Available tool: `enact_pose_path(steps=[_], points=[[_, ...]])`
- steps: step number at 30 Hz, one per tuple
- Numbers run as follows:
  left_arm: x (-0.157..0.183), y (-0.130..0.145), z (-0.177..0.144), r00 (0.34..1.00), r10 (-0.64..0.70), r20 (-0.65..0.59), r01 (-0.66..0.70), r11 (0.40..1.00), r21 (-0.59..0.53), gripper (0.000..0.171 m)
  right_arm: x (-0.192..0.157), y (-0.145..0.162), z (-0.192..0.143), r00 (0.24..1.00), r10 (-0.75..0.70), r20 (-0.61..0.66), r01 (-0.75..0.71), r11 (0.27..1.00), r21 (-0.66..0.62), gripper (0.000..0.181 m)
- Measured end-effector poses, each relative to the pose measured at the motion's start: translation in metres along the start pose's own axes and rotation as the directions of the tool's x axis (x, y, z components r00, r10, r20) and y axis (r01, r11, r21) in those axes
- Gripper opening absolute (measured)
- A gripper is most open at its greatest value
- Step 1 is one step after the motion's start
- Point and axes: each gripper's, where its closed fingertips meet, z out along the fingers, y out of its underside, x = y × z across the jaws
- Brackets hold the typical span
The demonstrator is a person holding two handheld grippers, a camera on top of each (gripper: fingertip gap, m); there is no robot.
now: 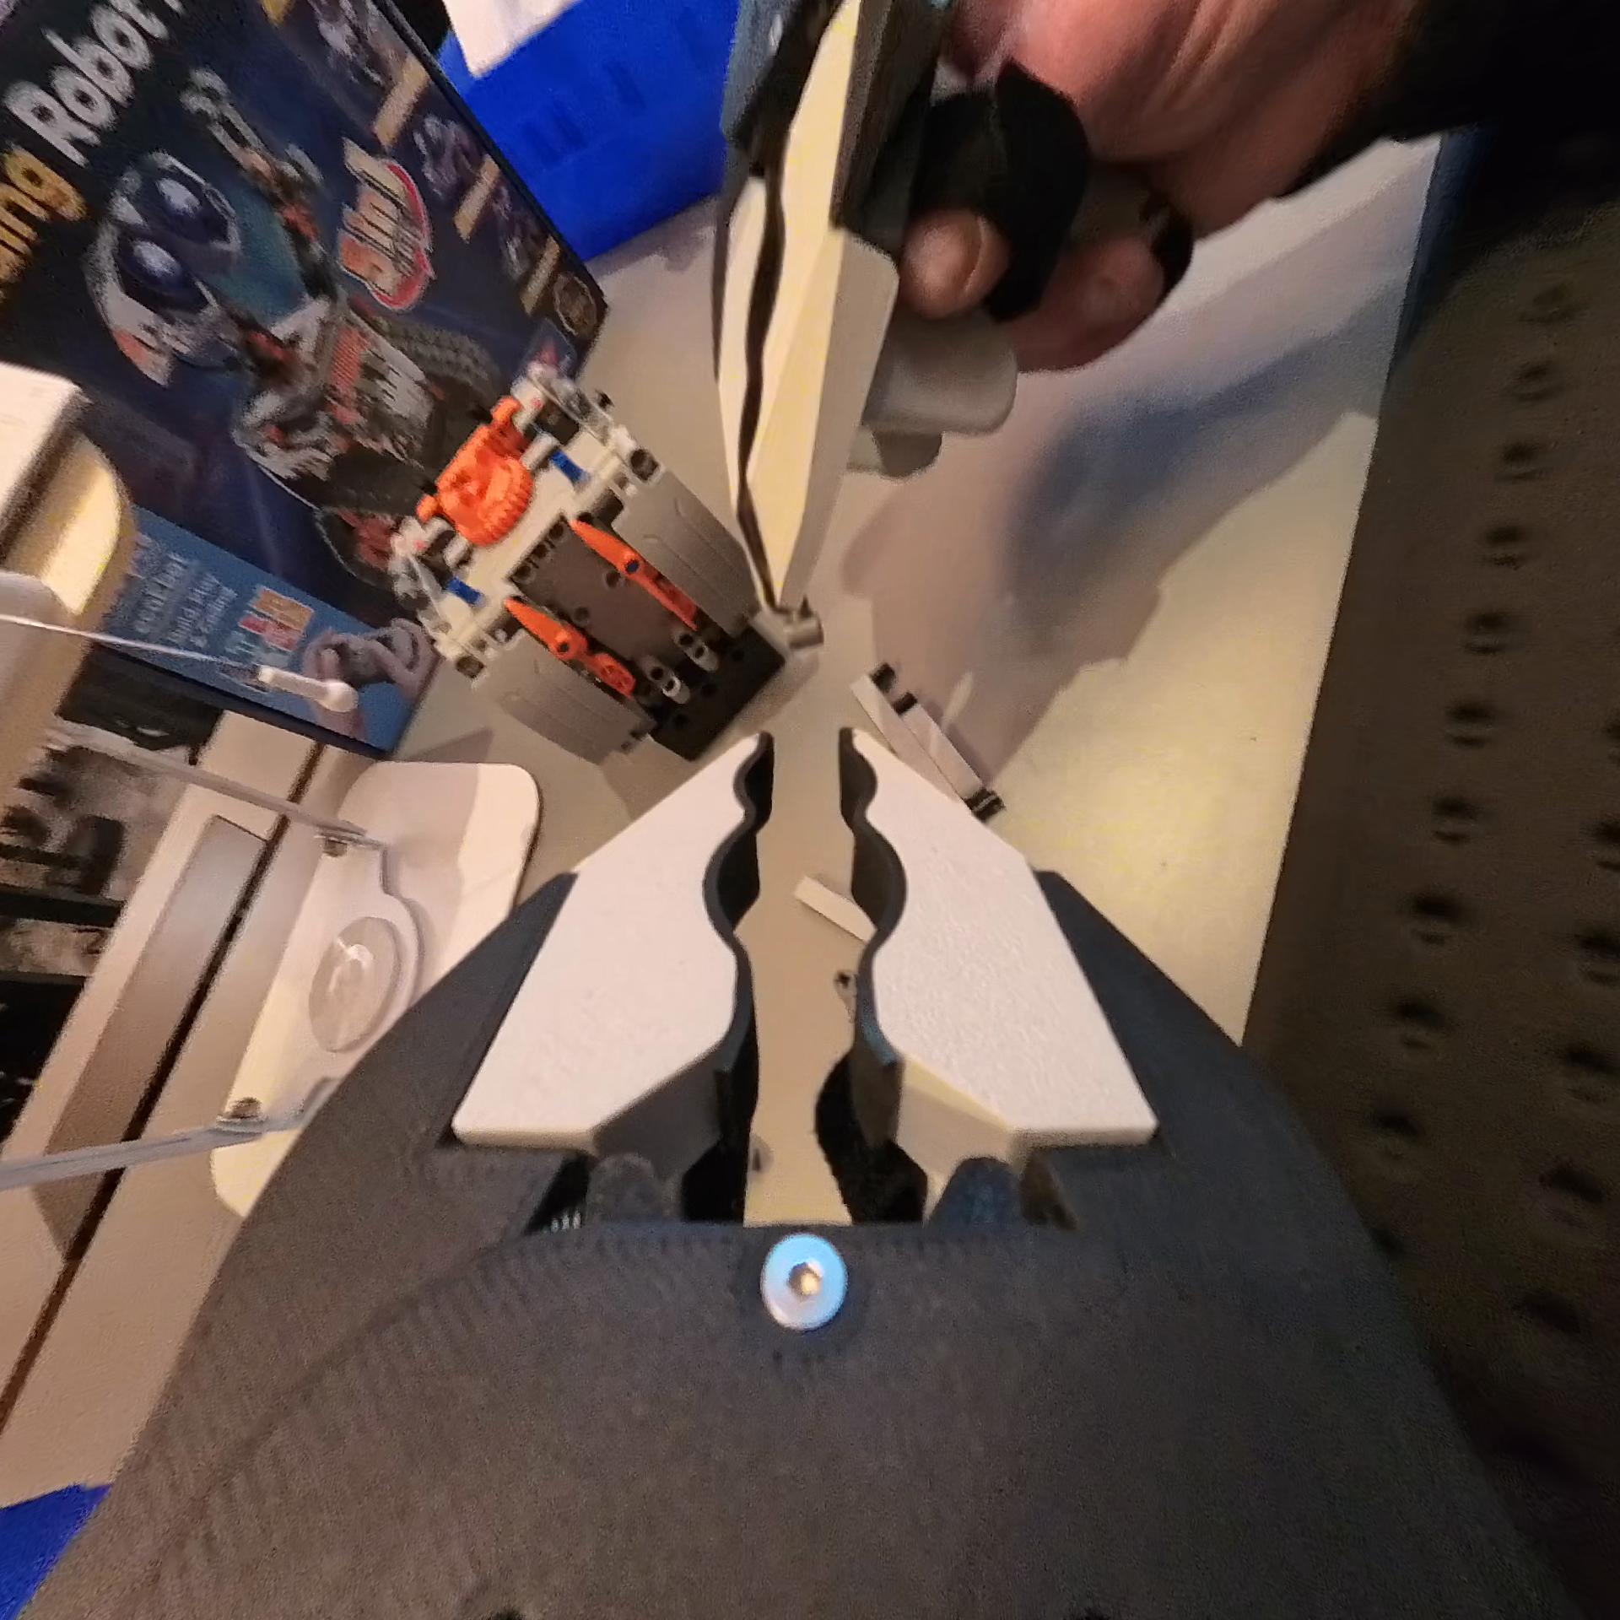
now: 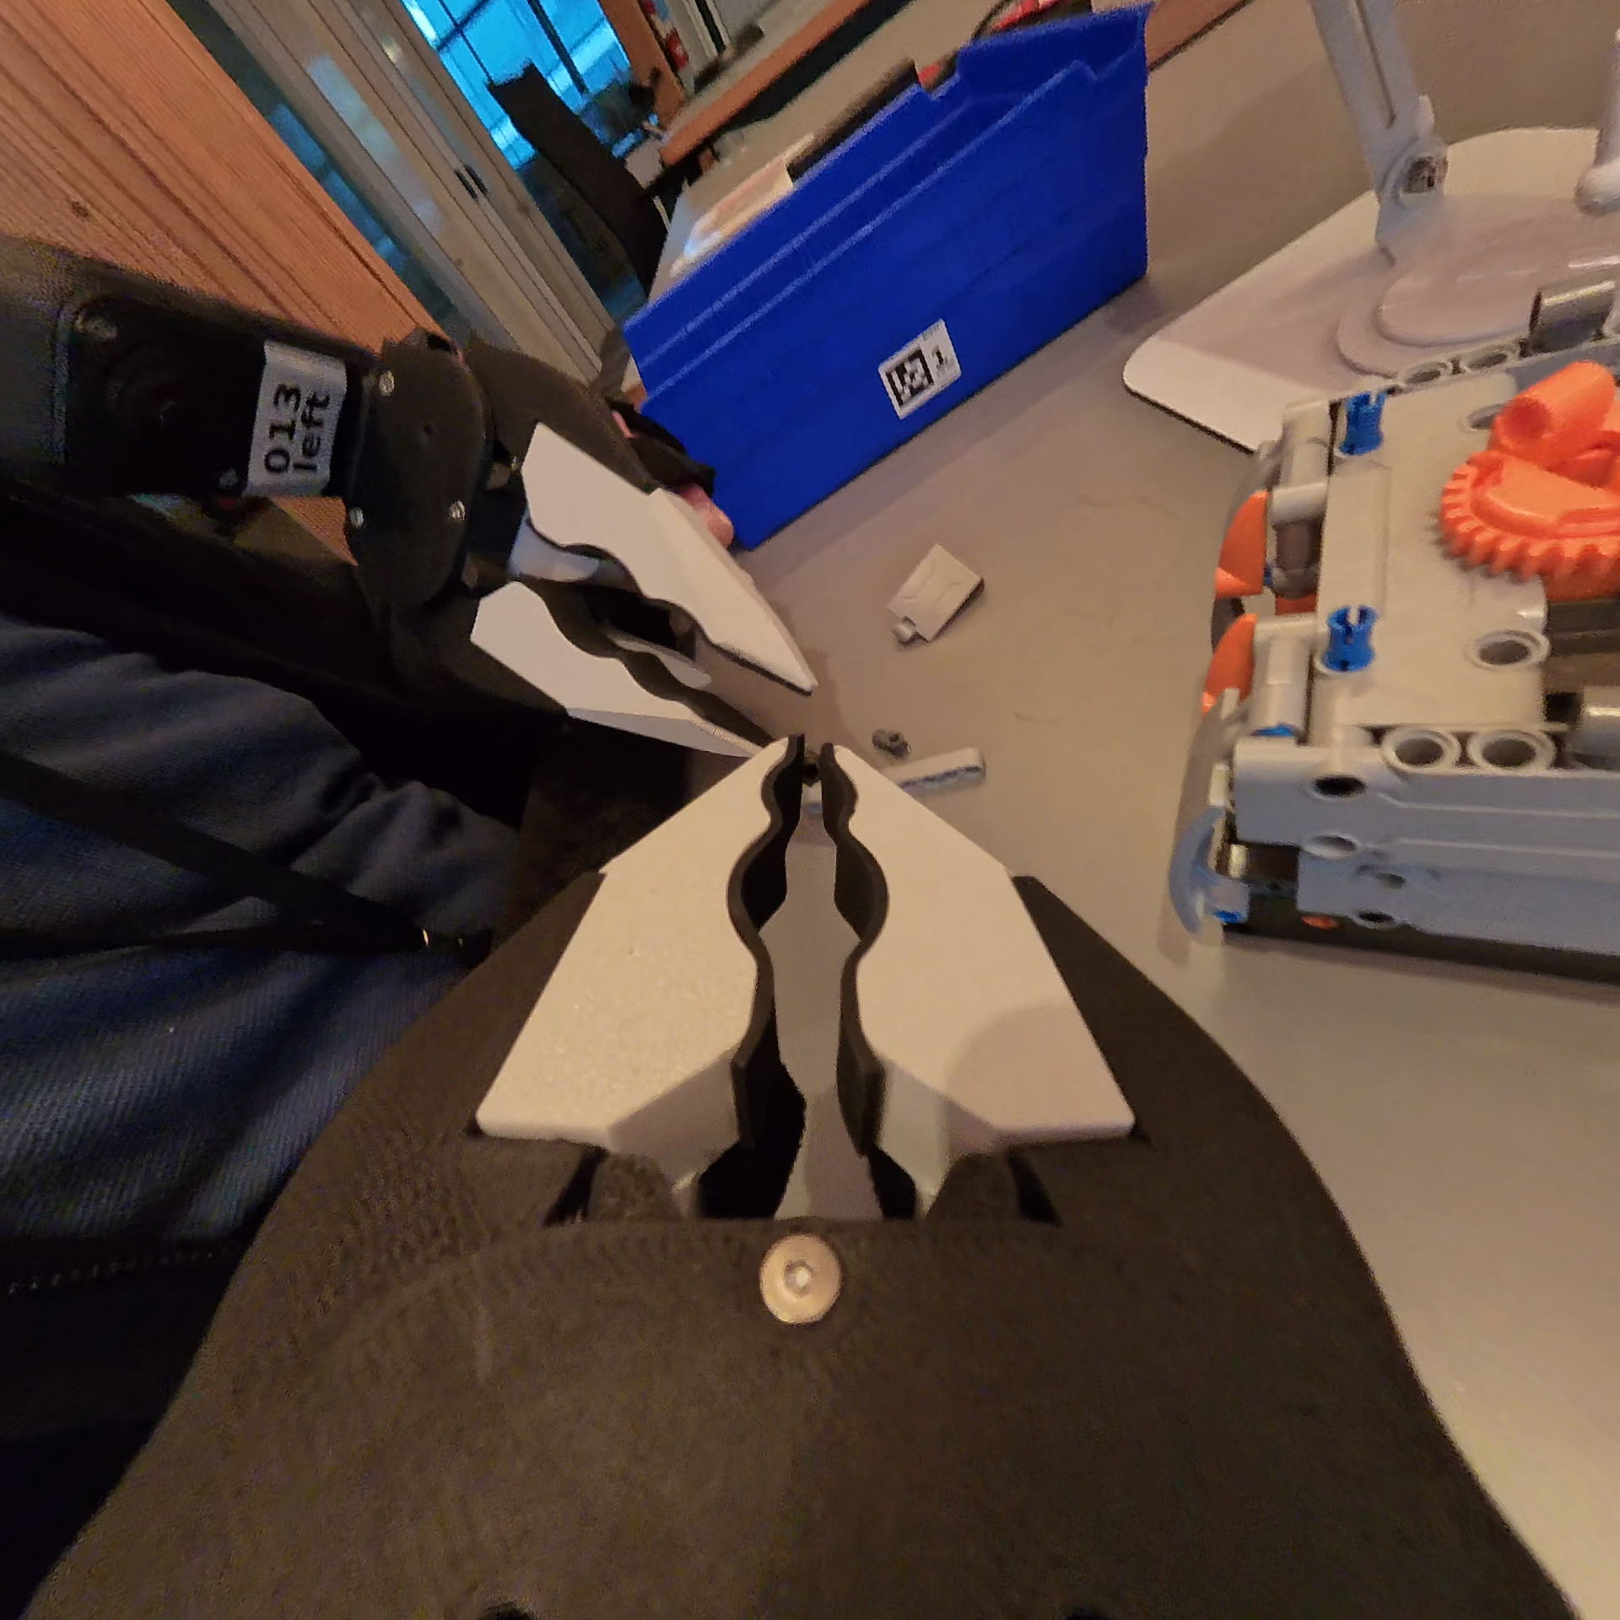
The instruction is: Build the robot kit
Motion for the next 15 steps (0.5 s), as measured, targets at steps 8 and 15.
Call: enact_pose_path(steps=[8,15], points=[[0.018,0.009,0.011,0.992,0.001,-0.122,-0.008,0.999,-0.051,0.016,0.006,0.024,-0.005,0.998,-0.032,-0.058,0.022,0.986,-0.164,0.0],[0.038,0.028,0.022,0.976,0.008,-0.216,-0.04,0.988,-0.146,0.016,0.005,0.06,-0.003,0.99,-0.113,-0.083,0.072,0.917,-0.392,0.0]])
